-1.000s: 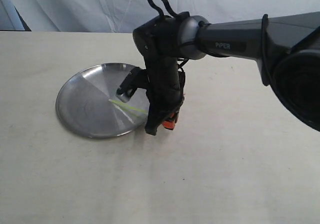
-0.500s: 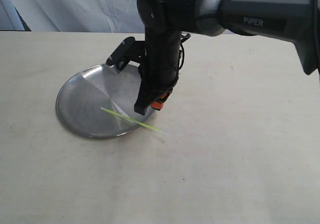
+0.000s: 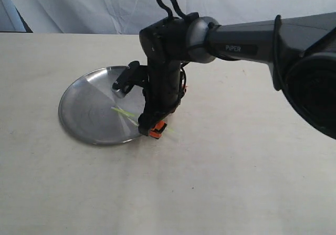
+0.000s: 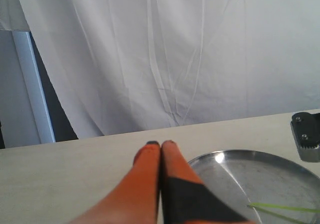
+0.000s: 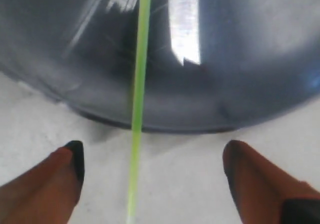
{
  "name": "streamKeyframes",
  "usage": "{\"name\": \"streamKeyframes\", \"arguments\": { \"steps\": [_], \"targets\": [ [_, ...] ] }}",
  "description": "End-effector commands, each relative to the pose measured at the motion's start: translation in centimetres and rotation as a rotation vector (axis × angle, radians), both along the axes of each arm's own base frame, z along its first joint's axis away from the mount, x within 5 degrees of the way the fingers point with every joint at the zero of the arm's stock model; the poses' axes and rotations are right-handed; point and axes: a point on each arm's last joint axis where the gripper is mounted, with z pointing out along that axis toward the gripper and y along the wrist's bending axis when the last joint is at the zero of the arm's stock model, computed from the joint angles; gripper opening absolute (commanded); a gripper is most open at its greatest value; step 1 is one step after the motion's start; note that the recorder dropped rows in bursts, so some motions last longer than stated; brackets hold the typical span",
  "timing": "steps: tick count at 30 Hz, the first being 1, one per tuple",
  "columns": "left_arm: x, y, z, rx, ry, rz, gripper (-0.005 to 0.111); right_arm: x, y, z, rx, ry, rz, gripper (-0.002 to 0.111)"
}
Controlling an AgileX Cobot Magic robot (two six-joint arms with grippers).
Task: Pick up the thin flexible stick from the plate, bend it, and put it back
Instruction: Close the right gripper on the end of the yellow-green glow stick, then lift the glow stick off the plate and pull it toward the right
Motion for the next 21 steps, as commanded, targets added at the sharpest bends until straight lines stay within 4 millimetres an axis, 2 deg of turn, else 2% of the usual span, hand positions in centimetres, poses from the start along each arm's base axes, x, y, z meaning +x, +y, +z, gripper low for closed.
{"name": "streamKeyframes", "arguments": {
  "steps": [1,3,5,7,8,13,17,20,21],
  "targets": [
    [0.0,0.0,-0.1,-0.004,0.000,-0.001,0.000,0.4,0.1,-1.8,-0.015,0.004,-0.015,0.070],
    [0.0,0.0,-0.1,-0.004,0.000,-0.001,0.000,0.2,0.0,-2.4,-0.032,0.029,-0.020,0.057],
    [0.0,0.0,-0.1,-0.004,0.000,-0.001,0.000,0.0,-0.1,-2.7,-0.048,0.052,-0.021,0.036],
    [0.0,0.0,-0.1,-0.004,0.000,-0.001,0.000,-0.2,-0.3,-2.8,-0.069,0.082,-0.022,0.004],
    [0.0,0.0,-0.1,-0.004,0.000,-0.001,0.000,-0.3,-0.4,-2.8,-0.075,0.090,-0.022,0.000],
    [0.0,0.0,-0.1,-0.004,0.000,-0.001,0.000,-1.0,-0.4,-1.3,-0.057,0.140,0.013,-0.001],
    [0.0,0.0,-0.1,-0.004,0.000,-0.001,0.000,-2.1,-0.2,4.2,0.054,0.131,-0.023,-0.001],
    [0.0,0.0,-0.1,-0.004,0.000,-0.001,0.000,-3.3,0.0,9.4,0.202,0.090,-0.082,-0.001],
    [0.0,0.0,-0.1,-0.004,0.000,-0.001,0.000,-3.6,0.0,10.4,0.235,0.082,-0.086,-0.001]
  ]
}}
